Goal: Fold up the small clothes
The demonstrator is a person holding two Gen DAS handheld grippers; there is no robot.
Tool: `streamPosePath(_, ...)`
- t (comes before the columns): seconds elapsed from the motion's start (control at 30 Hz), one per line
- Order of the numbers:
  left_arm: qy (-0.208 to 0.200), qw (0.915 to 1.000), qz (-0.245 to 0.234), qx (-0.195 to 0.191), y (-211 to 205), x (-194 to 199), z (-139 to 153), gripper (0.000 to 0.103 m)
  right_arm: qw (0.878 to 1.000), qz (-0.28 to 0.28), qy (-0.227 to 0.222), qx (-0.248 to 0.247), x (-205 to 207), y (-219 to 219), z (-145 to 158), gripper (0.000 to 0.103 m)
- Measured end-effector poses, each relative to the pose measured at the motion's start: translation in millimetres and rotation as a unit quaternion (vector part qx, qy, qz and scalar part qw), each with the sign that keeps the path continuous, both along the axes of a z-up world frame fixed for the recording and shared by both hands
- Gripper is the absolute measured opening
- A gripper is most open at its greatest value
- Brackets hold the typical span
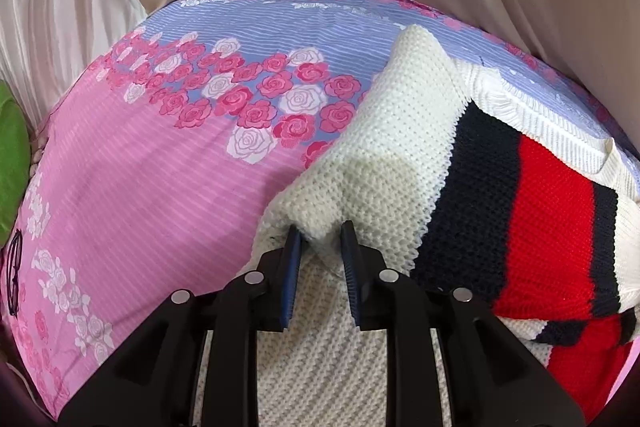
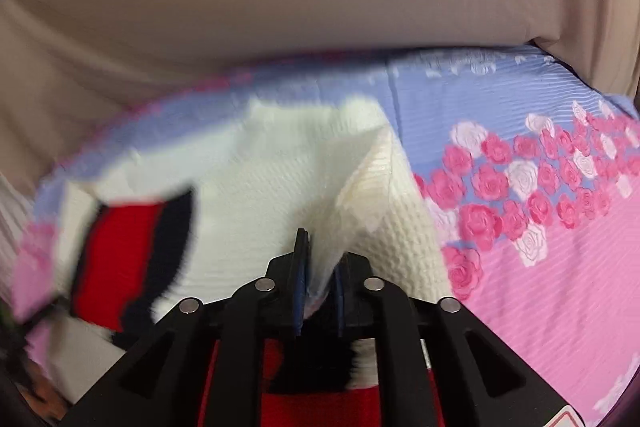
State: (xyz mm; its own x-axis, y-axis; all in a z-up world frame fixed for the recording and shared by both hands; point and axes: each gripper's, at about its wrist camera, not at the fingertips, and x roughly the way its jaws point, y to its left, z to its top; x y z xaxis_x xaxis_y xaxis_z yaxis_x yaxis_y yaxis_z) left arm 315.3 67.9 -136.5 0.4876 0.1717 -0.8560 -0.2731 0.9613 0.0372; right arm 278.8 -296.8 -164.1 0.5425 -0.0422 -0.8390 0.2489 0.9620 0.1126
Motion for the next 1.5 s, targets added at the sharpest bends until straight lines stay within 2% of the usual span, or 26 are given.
streamPosePath(0.03,0.002,1.0,0.0,0.001,-0.5,0.2,0.4,0.021,1.0,-0.004,-0.019,0.004,-6.8,-1.5,4.4,0.013)
streamPosePath(0.1,0.004,1.0,-0.001,-0.009,1.3,-0.8,4.0,0.021,0.999,-0.018,-0.03,0.014,-22.9,-5.3,22.8,0.015)
streamPosePath(0.13,0.005,0.9999,-0.003,-0.015,3.7,-2.7,7.5,0.028,0.999,-0.023,-0.045,0.019,-35.2,-6.4,34.0,0.017)
streamPosePath(0.17,0.002,0.9997,-0.004,-0.023,7.2,-6.2,11.9,0.036,0.997,-0.026,-0.067,0.023,-54.8,-7.7,47.5,0.021)
streamPosePath(0.23,-0.01,0.9989,-0.012,-0.043,17.9,-22.3,24.7,0.041,0.996,-0.024,-0.086,0.026,-94.6,-9.4,63.7,0.037)
streamPosePath(0.3,-0.013,0.9976,-0.03,-0.061,25.3,-42.3,32.9,0.052,0.996,-0.021,-0.084,0.028,-133.7,-4.5,68.7,0.048)
streamPosePath(0.37,-0.003,0.9958,-0.05,-0.077,36.5,-71.9,38.3,0.067,0.998,-0.007,-0.058,0.032,-181.8,-0.3,61.2,0.051)
streamPosePath(0.43,0.007,0.994,-0.06,-0.091,47.2,-102.4,38.6,0.074,0.999,0.009,-0.025,0.035,-226.2,4.5,47.9,0.051)
streamPosePath(0.57,0.065,0.9882,-0.059,-0.126,73.0,-174.5,21.9,0.077,0.998,0.01,0.049,0.049,-314.8,7.9,12.4,0.052)
streamPosePath(0.63,0.099,0.9806,-0.038,-0.165,88.3,-211.3,7.7,0.077,0.994,-0.002,0.082,0.079,-343.3,8.7,-5.1,0.052)
streamPosePath(0.73,0.129,0.9725,-0.018,-0.193,93.0,-242.6,-8.4,0.077,0.987,-0.018,0.086,0.135,-358.1,11.2,-19.6,0.052)
streamPosePath(0.8,0.109,0.9746,-0.017,-0.195,88.1,-250.0,-6.6,0.077,0.987,-0.02,0.065,0.147,-354.4,17.3,-21.7,0.067)
streamPosePath(0.87,0.102,0.9728,-0.022,-0.207,80.9,-247.4,-7.1,0.082,0.987,-0.014,0.055,0.152,-343.0,24.8,-22.5,0.068)
streamPosePath(0.97,0.098,0.9679,-0.029,-0.23,69.1,-237.3,-8.4,0.082,0.985,-0.005,0.037,0.17,-329.7,36.7,-22.7,0.068)
streamPosePath(1.0,0.097,0.9695,-0.028,-0.223,64.7,-233.4,-8.1,0.082,0.986,-0.008,0.031,0.163,-325.6,41.5,-22.2,0.068)
streamPosePath(1.03,0.097,0.97,-0.032,-0.22,60.4,-230.8,-8.0,0.081,0.987,-0.007,0.029,0.157,-322.7,44.8,-22.1,0.068)
streamPosePath(1.07,0.095,0.9716,-0.033,-0.214,57.5,-229.7,-7.3,0.074,0.988,-0.007,0.029,0.151,-318.9,46.7,-20.8,0.067)
streamPosePath(1.1,0.092,0.9745,-0.036,-0.201,54.9,-228.0,-5.8,0.067,0.988,-0.006,0.027,0.155,-316.1,47.9,-19.6,0.057)
streamPosePath(1.13,0.093,0.9771,-0.038,-0.188,53.1,-228.9,-4.7,0.046,0.986,-0.003,0.029,0.166,-315.4,47.9,-19.9,0.044)
streamPosePath(1.17,0.097,0.9772,-0.039,-0.185,52.1,-227.1,-4.4,0.02,0.985,-0.005,0.034,0.167,-313.9,48.2,-20.1,0.013)
streamPosePath(1.2,0.109,0.9723,-0.039,-0.203,54.8,-226.0,-5.2,0.015,0.985,-0.014,0.034,0.169,-314.2,46.3,-18.6,0.008)
streamPosePath(1.27,0.113,0.9678,-0.022,-0.224,62.0,-230.0,-4.6,0.013,0.982,-0.029,0.014,0.187,-322.8,37.6,-8.5,0.007)
streamPosePath(1.33,0.103,0.9676,-0.021,-0.23,64.4,-235.8,7.6,0.013,0.98,-0.038,-0.006,0.193,-331.7,31.4,7.0,0.007)
streamPosePath(1.43,0.087,0.9673,-0.041,-0.235,61.9,-247.0,31.5,0.012,0.979,-0.037,-0.03,0.197,-349.5,23.1,35.1,0.007)
streamPosePath(1.5,0.079,0.965,-0.055,-0.244,61.3,-257.2,48.1,0.012,0.982,-0.024,-0.036,0.182,-364.8,20.5,52.9,0.006)
